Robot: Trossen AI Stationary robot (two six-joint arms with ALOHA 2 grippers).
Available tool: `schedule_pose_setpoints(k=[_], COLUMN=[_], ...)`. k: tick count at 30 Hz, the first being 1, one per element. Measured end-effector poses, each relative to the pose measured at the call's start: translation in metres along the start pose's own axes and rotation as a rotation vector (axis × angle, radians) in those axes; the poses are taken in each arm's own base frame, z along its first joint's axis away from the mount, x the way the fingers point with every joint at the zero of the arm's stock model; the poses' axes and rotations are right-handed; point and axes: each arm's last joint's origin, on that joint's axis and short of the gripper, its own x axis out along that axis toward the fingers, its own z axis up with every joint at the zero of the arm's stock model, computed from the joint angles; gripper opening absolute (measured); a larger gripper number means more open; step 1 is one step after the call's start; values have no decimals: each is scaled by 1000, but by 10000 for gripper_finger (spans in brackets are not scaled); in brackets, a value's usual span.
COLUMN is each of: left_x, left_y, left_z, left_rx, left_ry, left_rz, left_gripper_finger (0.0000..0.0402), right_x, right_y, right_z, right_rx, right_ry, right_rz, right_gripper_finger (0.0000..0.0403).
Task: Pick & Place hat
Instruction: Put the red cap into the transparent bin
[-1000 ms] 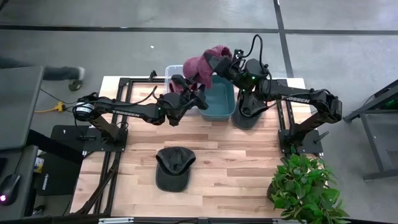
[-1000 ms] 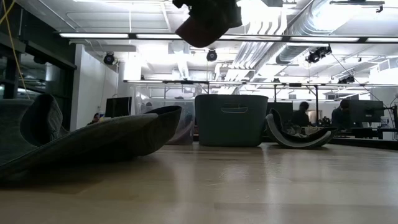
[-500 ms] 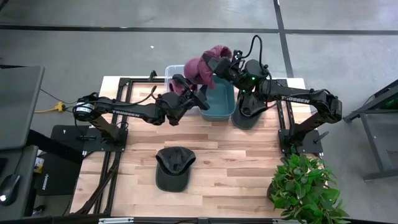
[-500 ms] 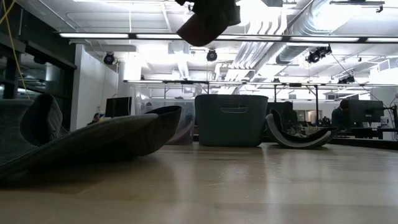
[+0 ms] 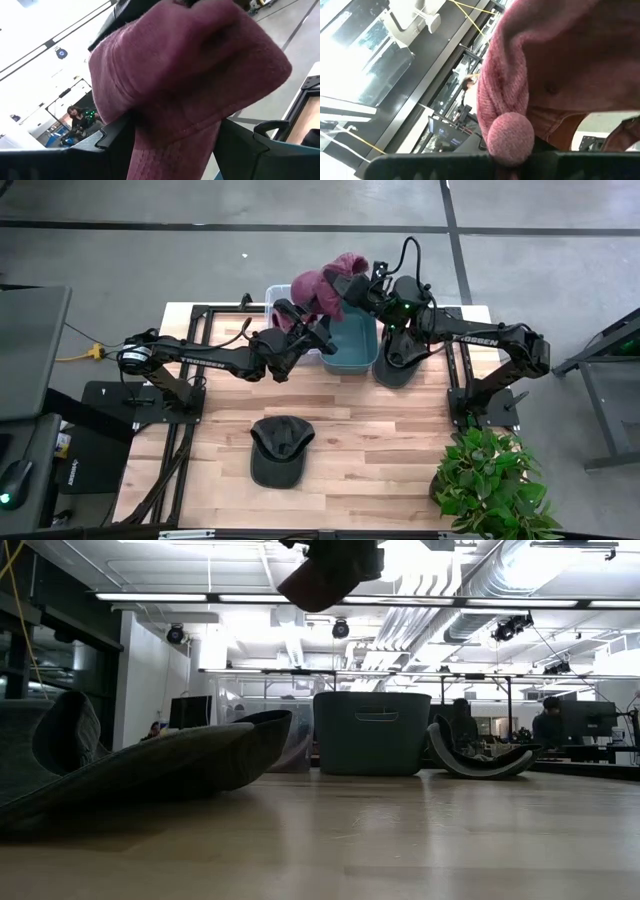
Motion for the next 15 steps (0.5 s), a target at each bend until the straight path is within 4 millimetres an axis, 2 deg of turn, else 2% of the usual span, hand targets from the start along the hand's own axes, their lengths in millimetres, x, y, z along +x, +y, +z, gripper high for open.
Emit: schedule_pose_setpoints(k=[9,12,15], left_x=[-1,-1,-4], left_y=[5,6,5], left_z=[0,-1,0], left_rx=[-35,-38,-25], left_ry=[85,111,131], left_rz=[97,121,131], left_gripper_finger=[217,188,132], right_x=[0,0,0], right_y=[-2,-2,-2], right_z=[-4,-5,-5], right_rx=[-24,-41,-44], right_ry=[58,67,69], right_rz=[-15,-12,-11], right_gripper_finger=[0,0,0])
